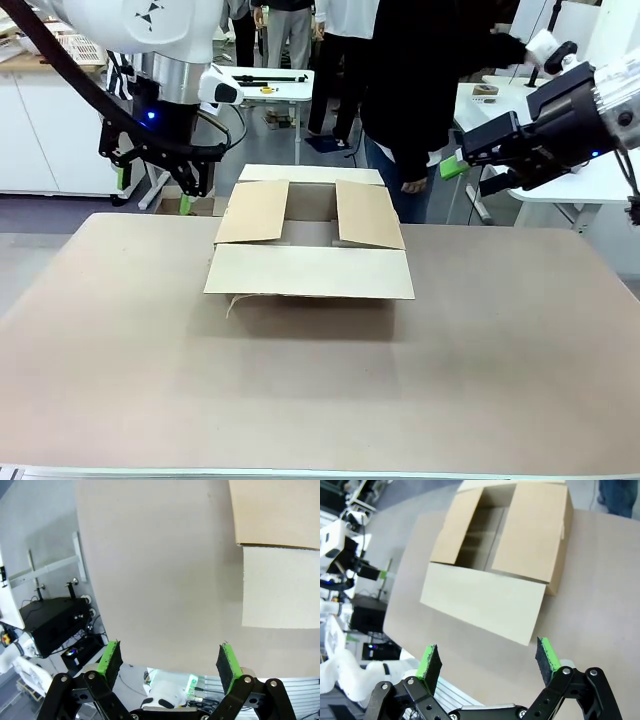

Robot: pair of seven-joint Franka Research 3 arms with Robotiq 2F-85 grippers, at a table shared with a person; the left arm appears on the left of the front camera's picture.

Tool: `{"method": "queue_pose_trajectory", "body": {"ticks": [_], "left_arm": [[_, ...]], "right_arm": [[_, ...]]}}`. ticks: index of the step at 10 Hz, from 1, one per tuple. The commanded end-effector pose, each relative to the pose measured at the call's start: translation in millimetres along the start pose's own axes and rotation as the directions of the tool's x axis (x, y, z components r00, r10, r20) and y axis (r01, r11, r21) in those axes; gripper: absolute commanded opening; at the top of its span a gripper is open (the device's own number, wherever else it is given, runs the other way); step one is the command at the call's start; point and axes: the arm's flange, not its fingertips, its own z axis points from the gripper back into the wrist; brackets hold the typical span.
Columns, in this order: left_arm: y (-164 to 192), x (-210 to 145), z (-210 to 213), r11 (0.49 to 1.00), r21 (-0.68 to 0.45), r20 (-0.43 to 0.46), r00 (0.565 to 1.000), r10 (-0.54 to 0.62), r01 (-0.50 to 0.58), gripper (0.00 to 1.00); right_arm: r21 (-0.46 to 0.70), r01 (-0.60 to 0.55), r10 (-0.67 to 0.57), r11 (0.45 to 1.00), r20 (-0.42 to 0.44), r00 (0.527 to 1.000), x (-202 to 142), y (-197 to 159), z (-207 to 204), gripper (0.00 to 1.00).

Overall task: Pack the gift set into the box.
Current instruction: Place both hands on the side flaps of the Package Box and spread them outward.

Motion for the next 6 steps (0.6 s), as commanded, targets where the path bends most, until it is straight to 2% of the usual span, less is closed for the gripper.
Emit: {"method": "queue_pose_trajectory", "body": {"ticks": [1, 2, 3, 4, 5, 6], "left_arm": [[20.3, -6.8, 7.8, 0.941, -0.306, 0.125, 0.986, -0.108, 0.142, 1.0], [47.3, -17.6, 12.8, 0.767, -0.553, 0.281, 0.94, -0.196, 0.325, 1.0], [79.2, -29.1, 9.1, 0.554, -0.709, 0.427, 0.891, -0.156, 0.436, 1.0], [110.3, -39.6, -0.3, 0.337, -0.785, 0.532, 0.844, -0.061, 0.519, 1.0], [133.3, -47.7, -16.2, 0.202, -0.825, 0.549, 0.833, 0.065, 0.528, 1.0], [149.5, -57.3, -37.1, 0.057, -0.871, 0.49, 0.849, 0.198, 0.489, 1.0]], "right_arm": [[0.018, -0.012, 0.012, 1.0, 0.015, 1.0, 3.3, -2.5, -3.2, 1.0], [0.018, -0.012, 0.012, 1.0, 0.015, 1.0, 3.3, -2.5, -3.2, 1.0], [0.018, -0.012, 0.012, 1.0, 0.015, 1.0, 3.3, -2.5, -3.2, 1.0], [0.018, -0.012, 0.012, 1.0, 0.015, 1.0, 3.3, -2.5, -3.2, 1.0], [0.018, -0.012, 0.012, 1.0, 0.015, 1.0, 3.3, -2.5, -3.2, 1.0], [0.018, -0.012, 0.012, 1.0, 0.015, 1.0, 3.3, -2.5, -3.2, 1.0]]}}
